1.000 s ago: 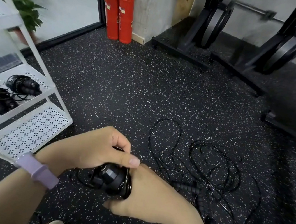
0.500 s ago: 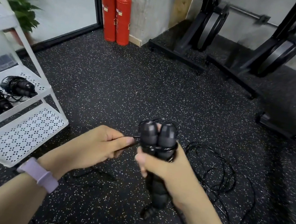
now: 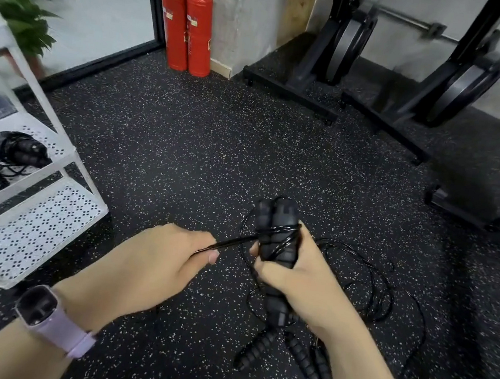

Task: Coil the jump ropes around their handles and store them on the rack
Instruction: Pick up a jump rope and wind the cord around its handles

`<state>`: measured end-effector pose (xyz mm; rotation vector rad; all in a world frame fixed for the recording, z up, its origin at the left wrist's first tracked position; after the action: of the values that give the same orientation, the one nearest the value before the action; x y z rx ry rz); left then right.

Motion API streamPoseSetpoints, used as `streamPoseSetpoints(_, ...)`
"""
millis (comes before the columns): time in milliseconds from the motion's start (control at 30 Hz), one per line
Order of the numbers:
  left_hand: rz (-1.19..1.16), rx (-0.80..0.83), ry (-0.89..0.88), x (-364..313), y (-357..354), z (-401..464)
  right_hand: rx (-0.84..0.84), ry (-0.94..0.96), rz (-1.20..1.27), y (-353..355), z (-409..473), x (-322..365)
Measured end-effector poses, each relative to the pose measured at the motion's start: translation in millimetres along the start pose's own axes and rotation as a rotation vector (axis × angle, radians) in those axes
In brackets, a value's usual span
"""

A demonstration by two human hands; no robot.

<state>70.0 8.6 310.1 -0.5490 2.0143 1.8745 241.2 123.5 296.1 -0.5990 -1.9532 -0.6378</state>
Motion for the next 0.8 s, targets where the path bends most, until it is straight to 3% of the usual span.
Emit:
streamPoseSetpoints(200,0.171,0.025,-0.066,-19,-2,1,-0.167,0.060,-0.451,-9,-1,1)
streamPoseSetpoints(367,0.377,0.053,-0.125,-26,-7,2,-0.190,0.068,-0.879,-33,1,-4)
streamPoseSetpoints(600,0.231,0.089,-0.083,-21,-11,-11,-0.094,-0.036,-1.129,-46,4,-12)
streamPoseSetpoints(800,-0.174,0.081,0.059,0,-5,-8,0.255,-0.037,-1.161,-71,-1,-21)
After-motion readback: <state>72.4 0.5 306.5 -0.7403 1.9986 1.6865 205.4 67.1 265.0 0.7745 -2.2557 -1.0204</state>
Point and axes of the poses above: each hand's wrist, its own z-axis towards the middle knuckle, its own y-axis out of the back of the hand, x = y × z, the point moved 5 cm from there along z, towards the middle knuckle, and after that the axes turned 8 degrees about -y, right-handed, at the moved point
